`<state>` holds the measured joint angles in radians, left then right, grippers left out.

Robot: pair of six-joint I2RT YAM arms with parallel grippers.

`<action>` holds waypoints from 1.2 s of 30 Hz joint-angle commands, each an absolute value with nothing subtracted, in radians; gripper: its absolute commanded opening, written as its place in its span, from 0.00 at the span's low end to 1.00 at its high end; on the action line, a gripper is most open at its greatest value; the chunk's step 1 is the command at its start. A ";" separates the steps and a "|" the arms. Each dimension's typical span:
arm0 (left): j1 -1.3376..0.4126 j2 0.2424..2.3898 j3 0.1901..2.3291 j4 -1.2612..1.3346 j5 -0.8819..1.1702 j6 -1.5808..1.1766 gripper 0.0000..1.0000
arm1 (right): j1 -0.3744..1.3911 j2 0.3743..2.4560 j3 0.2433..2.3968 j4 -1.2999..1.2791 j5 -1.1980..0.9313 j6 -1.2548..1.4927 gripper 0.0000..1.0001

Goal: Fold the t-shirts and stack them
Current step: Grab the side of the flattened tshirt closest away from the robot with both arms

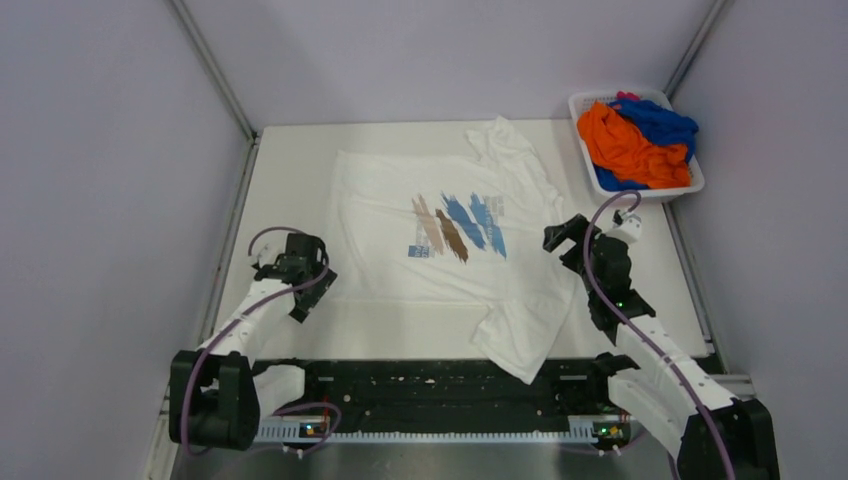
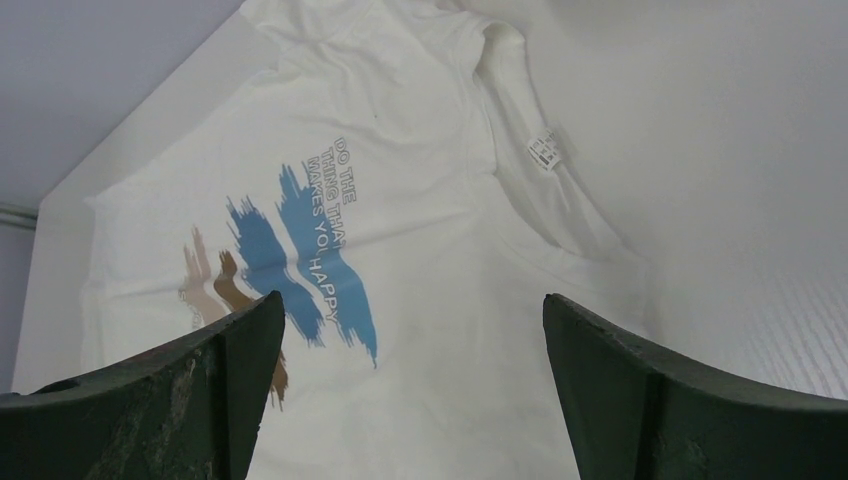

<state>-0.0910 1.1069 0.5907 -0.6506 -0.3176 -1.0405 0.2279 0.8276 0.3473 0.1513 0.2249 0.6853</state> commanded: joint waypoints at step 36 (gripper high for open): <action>-0.078 1.152 0.530 -0.511 -0.321 -1.074 0.00 | 0.985 1.089 0.713 -0.775 0.206 0.770 0.69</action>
